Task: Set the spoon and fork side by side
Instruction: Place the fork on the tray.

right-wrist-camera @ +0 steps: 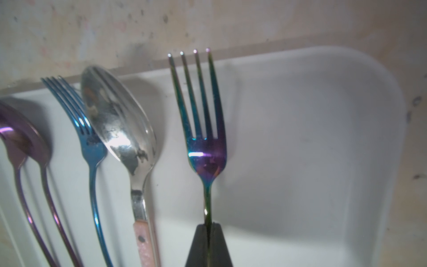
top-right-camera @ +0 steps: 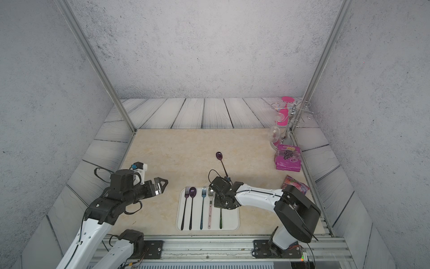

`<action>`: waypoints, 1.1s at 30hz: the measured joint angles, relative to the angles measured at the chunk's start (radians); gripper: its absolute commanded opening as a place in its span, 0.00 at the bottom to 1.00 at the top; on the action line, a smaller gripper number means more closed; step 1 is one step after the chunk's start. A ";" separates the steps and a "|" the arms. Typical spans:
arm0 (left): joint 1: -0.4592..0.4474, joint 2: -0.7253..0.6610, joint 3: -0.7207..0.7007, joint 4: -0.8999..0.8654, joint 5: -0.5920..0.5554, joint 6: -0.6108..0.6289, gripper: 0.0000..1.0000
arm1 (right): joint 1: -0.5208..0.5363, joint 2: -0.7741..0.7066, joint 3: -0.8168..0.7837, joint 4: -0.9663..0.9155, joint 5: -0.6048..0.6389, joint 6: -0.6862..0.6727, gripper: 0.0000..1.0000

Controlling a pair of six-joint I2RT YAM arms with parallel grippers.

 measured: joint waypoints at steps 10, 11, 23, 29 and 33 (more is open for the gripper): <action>0.000 0.000 0.000 0.000 0.000 0.000 0.99 | 0.000 0.035 0.000 0.034 -0.004 0.029 0.00; 0.000 0.000 0.000 0.000 0.000 0.000 1.00 | 0.000 0.035 0.000 0.034 -0.004 0.031 0.00; 0.000 0.002 0.000 0.000 0.000 0.000 0.99 | 0.001 0.034 0.006 0.006 0.002 0.021 0.32; 0.000 0.006 0.000 0.000 0.000 0.000 0.99 | 0.002 -0.005 0.028 -0.080 0.019 -0.062 0.43; 0.000 0.011 0.000 0.000 -0.001 0.000 1.00 | -0.001 -0.019 0.153 -0.179 0.059 -0.210 0.52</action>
